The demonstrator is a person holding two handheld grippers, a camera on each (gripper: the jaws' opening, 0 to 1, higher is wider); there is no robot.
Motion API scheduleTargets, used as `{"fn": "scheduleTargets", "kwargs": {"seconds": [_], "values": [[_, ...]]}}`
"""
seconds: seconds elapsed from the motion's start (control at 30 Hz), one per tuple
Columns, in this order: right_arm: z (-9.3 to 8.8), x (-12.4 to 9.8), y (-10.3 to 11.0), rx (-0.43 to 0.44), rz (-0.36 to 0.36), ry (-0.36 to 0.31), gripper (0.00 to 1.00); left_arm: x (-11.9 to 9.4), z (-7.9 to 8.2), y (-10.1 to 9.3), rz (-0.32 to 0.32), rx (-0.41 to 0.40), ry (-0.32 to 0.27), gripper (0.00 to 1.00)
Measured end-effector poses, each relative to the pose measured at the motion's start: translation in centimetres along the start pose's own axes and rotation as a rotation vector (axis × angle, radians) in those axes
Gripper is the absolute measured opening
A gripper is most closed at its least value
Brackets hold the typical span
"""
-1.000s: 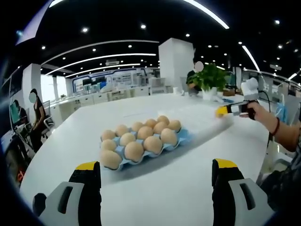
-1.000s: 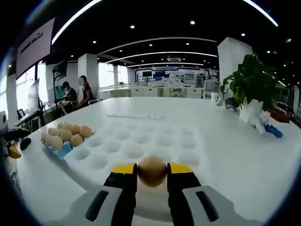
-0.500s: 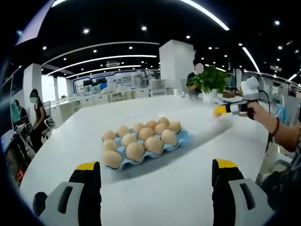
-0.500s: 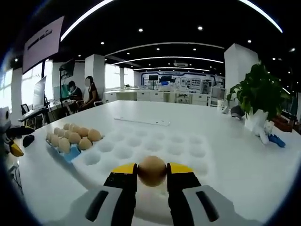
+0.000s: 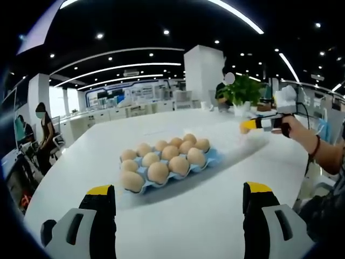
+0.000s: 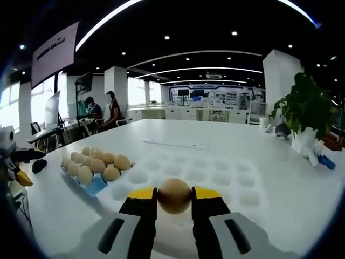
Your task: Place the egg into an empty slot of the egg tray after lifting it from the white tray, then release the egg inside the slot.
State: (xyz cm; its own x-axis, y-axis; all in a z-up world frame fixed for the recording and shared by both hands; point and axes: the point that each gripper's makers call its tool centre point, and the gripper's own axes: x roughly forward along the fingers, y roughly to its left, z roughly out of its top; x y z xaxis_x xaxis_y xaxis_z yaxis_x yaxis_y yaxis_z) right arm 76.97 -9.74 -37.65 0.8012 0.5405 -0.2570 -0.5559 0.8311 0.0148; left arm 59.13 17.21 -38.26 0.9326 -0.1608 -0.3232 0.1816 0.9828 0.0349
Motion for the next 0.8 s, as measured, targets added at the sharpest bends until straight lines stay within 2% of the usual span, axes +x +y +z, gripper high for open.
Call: {"fn": "scheduleTargets", "kwargs": {"seconds": [0.13,0.43,0.8], "values": [[0.5,0.3,1.9,-0.015,0.05,-0.011,0.26,0.0,0.1,-0.2,-0.003,-0.001,-0.002,1.0],[0.9,1.3,4.9,-0.047,0.113,-0.012,0.26,0.1,0.2,-0.3,-0.005,0.007,0.004,1.0],[1.4,2.8,8.6,-0.037,0.186,-0.027,0.26,0.0,-0.2,0.0,-0.001,0.007,0.015,1.0]]}}
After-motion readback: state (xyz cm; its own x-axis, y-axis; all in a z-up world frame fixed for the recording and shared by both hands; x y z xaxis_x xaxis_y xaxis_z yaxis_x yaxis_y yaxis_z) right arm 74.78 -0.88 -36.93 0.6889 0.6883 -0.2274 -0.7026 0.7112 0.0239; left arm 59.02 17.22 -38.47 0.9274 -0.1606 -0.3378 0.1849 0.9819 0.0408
